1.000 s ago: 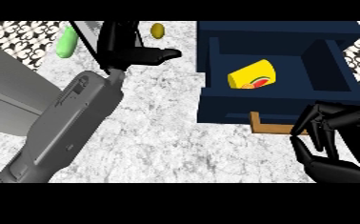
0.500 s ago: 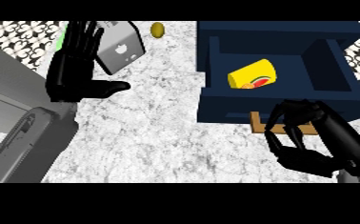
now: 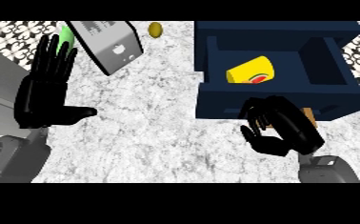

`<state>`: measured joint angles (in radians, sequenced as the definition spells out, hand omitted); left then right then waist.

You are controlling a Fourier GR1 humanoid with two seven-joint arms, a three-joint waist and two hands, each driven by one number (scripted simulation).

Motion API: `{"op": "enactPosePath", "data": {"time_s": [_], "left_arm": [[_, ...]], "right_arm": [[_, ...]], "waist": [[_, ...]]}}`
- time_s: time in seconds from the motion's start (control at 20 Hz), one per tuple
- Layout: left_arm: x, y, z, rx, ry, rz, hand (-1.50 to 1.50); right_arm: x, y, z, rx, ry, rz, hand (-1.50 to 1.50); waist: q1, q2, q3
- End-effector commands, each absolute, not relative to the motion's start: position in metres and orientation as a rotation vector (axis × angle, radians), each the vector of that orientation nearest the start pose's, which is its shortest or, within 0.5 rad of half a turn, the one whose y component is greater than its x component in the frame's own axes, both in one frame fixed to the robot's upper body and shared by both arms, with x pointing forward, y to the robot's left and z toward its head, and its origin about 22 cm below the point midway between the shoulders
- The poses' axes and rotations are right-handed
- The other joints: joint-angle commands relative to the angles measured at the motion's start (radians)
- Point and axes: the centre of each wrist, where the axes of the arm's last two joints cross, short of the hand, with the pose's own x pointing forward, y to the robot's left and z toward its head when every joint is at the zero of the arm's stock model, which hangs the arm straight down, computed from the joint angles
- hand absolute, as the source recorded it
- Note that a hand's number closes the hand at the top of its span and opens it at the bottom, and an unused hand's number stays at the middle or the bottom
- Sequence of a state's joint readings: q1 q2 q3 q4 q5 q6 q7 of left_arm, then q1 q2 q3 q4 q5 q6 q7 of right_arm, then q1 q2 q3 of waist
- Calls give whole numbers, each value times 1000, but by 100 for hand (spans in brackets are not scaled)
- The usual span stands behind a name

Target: Pick up the cup, place it into the drawer and close the drawer

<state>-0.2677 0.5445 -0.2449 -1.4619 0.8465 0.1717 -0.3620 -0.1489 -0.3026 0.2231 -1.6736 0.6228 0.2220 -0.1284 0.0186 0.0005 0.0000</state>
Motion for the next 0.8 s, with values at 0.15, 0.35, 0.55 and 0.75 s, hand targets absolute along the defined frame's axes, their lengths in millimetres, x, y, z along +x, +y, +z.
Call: {"op": "enactPosePath", "data": {"time_s": [0.15,0.35,0.55,0.75], "left_arm": [[279,308,56,-255,-1873,181,-150],[277,324,68,-235,-1891,203,-150],[257,334,53,-248,-1879,205,-150],[255,347,38,-271,-1911,198,-150]], "right_arm": [[305,-205,18,-449,-1617,1245,-150],[309,-225,-4,-447,-1547,1291,-150],[345,-211,-2,-436,-1545,1270,-150],[363,-219,-25,-423,-1541,1255,-150]], "waist": [[-3,2,0],[-10,1,0],[-4,1,0],[1,4,1]]}}
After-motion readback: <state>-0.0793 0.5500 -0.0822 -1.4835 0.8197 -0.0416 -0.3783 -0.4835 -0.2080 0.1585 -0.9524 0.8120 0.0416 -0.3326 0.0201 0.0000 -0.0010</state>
